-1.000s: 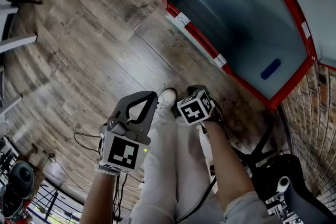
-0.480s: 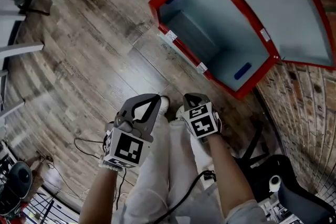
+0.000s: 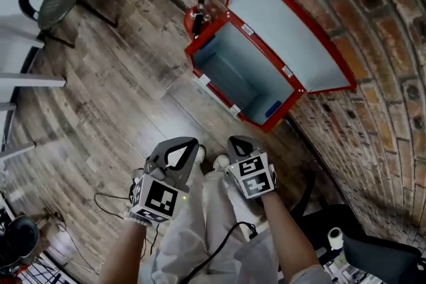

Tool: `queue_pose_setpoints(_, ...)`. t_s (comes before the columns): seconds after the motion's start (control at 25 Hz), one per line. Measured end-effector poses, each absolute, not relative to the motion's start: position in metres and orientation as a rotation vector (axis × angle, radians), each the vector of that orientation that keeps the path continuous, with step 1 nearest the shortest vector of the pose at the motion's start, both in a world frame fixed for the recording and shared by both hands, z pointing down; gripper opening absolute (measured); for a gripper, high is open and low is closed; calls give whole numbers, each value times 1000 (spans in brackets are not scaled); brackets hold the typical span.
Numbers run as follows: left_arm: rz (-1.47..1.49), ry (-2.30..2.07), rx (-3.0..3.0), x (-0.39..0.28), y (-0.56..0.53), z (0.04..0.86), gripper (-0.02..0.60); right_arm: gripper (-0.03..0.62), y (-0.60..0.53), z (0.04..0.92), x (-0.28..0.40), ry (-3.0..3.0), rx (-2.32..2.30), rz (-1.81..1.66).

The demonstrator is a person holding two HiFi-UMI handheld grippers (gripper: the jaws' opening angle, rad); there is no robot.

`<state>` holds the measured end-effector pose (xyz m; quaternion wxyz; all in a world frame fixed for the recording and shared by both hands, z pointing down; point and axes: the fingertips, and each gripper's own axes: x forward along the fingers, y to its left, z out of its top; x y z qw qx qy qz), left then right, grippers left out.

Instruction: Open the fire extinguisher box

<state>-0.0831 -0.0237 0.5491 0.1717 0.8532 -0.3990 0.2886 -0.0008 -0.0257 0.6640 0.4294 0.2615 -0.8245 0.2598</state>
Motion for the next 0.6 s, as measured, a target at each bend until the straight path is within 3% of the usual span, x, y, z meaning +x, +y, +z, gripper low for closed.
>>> queue_pose_setpoints(0.6, 772, -1134, 2541, -64, -31, 395, -2, 5, -37, 474, 27, -2203, 910, 534)
